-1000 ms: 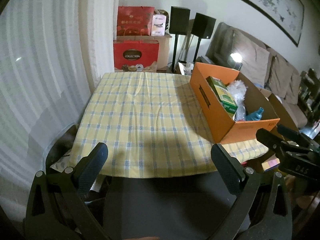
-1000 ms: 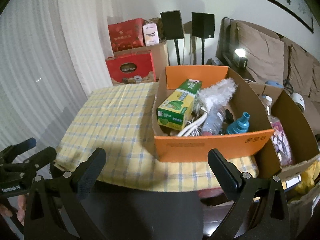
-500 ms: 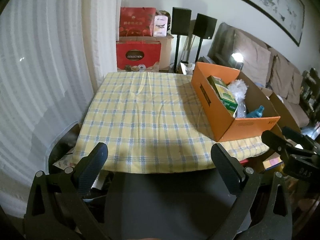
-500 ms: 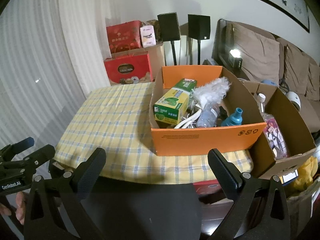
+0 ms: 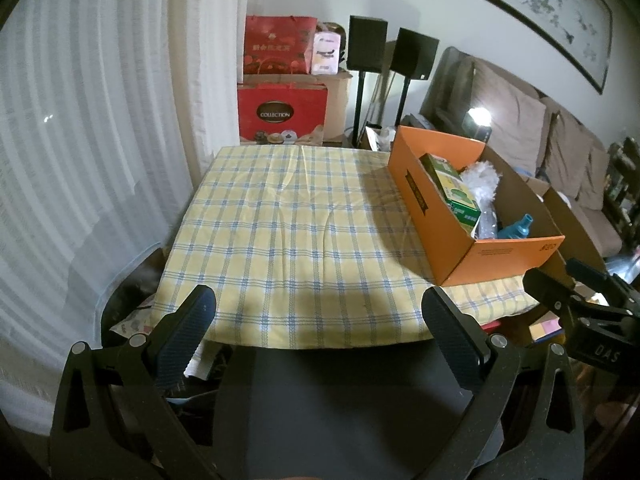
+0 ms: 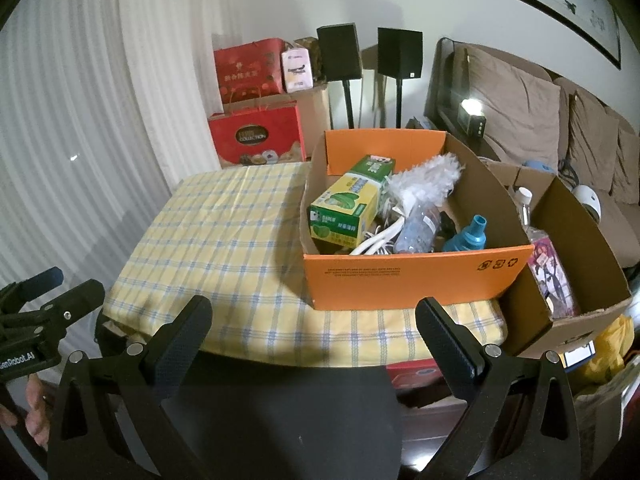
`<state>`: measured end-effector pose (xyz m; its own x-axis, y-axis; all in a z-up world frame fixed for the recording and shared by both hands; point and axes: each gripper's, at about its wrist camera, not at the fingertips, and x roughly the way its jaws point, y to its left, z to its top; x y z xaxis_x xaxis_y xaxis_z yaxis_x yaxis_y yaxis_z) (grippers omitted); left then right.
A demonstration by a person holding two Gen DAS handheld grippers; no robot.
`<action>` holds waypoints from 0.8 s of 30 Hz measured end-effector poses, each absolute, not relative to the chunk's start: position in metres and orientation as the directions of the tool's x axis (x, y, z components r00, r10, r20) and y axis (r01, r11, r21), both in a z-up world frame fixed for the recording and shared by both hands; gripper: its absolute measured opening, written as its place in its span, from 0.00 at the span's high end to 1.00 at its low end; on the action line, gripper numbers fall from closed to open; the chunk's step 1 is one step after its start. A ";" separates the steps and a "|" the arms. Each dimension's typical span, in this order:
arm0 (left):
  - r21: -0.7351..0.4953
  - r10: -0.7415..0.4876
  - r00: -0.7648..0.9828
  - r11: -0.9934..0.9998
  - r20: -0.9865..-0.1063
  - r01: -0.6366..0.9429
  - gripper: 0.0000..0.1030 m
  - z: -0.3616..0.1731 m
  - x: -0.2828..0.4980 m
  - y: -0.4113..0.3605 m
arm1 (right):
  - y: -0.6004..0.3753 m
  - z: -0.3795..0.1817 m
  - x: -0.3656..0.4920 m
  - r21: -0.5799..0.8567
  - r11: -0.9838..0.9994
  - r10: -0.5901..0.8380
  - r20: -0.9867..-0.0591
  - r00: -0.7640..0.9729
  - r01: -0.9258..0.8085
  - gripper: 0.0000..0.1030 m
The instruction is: Organize objects
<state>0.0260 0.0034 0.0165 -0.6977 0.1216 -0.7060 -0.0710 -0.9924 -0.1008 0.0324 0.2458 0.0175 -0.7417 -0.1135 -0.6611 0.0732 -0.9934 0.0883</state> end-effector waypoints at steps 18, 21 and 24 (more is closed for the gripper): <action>-0.100 0.123 -0.697 -0.992 -0.706 -0.073 0.00 0.017 0.025 0.003 | 0.246 0.017 0.033 0.087 -0.993 -0.119 -0.661 -0.741 0.081 0.00; -0.093 0.120 -0.699 -0.993 -0.705 -0.077 0.00 0.017 0.026 0.004 | 0.246 0.018 0.033 0.087 -0.993 -0.120 -0.660 -0.741 0.083 0.00; -0.096 0.126 -0.697 -0.992 -0.706 -0.083 0.00 0.017 0.027 0.006 | 0.247 0.018 0.033 0.087 -0.993 -0.121 -0.659 -0.743 0.085 0.00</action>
